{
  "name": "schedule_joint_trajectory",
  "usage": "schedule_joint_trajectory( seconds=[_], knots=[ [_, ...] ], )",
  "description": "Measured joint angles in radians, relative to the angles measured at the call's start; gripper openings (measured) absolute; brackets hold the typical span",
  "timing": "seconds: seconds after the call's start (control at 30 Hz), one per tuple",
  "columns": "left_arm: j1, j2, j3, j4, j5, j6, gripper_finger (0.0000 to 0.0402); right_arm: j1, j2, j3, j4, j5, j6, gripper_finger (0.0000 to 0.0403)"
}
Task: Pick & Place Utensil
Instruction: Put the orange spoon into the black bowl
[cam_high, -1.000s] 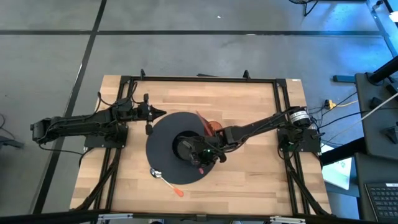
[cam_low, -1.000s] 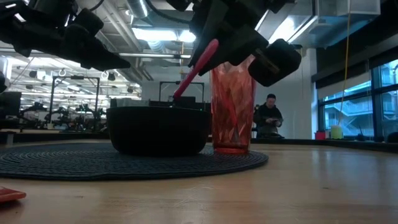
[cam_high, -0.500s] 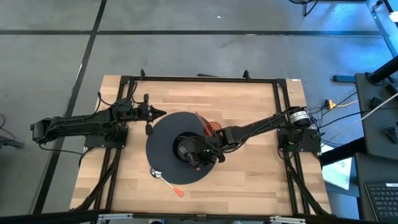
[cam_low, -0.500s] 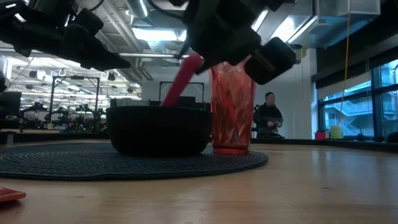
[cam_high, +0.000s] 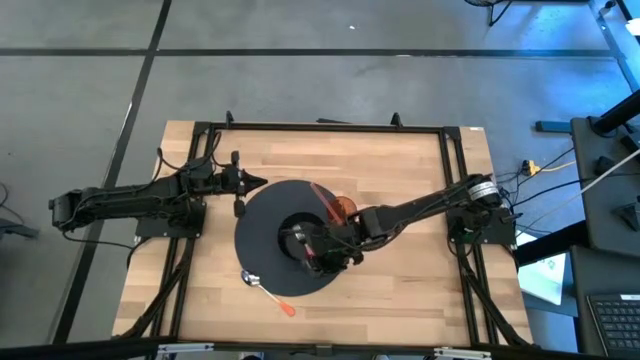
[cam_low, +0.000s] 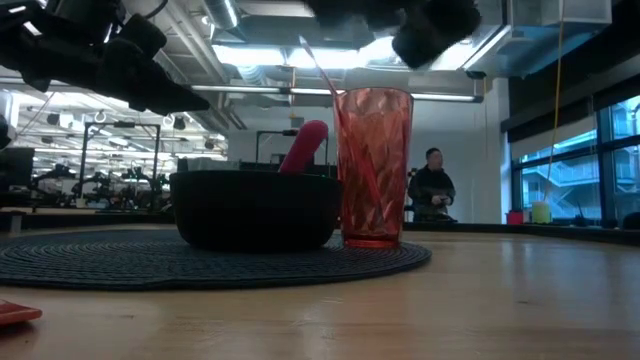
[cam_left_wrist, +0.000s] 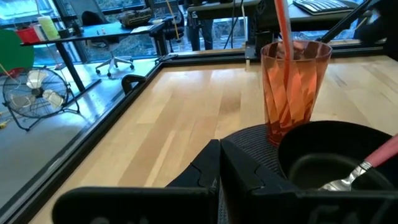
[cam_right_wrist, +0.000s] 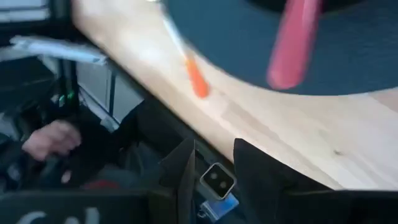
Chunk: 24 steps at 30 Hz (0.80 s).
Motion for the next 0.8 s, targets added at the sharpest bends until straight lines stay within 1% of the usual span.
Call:
schedule_joint_trajectory(
  seconds=[0.1,0.17,0.2,0.3,0.4,0.47,0.53,0.57,0.63,0.7,0.8],
  knots=[
    [0.0,0.0,0.0,-0.001,0.0,0.002,0.0004,0.039,0.0,0.075,0.004,0.038,-0.105,0.0112],
    [0.0,0.0,0.0,-0.004,0.0,0.007,0.0004,0.071,0.0,0.141,-0.029,0.103,-0.187,0.0111],
    [0.0,0.0,0.0,-0.009,0.0,0.008,0.0004,0.09,-0.001,0.187,-0.059,0.157,-0.251,0.0109],
    [0.0,0.0,0.0,-0.014,0.0,0.008,0.0004,0.156,-0.022,0.337,-0.18,0.374,-0.505,0.0093],
    [0.0,0.0,0.0,-0.013,0.004,0.008,0.0004,0.232,-0.061,0.475,-0.342,0.657,-0.737,0.0069],
    [0.0,0.0,0.0,-0.011,0.026,0.012,0.0004,0.29,-0.091,0.538,-0.44,0.837,-0.882,0.0051],
    [0.0,-0.004,0.0,-0.005,0.046,0.027,0.0004,0.344,-0.129,0.577,-0.523,0.962,-1.021,0.003],
    [0.0,-0.008,0.0,0.001,0.049,0.033,0.0004,0.368,-0.151,0.586,-0.551,0.995,-1.082,0.0019],
    [0.0,-0.018,0.0,0.022,0.049,0.044,0.0004,0.403,-0.2,0.585,-0.578,1.027,-1.186,0.0006],
    [0.0,-0.031,0.0,0.051,0.05,0.055,0.0004,0.423,-0.254,0.55,-0.578,1.037,-1.261,0.0008],
    [0.0,-0.046,0.0,0.097,0.054,0.083,0.0004,0.422,-0.333,0.468,-0.583,1.033,-1.302,0.0011]
  ],
)
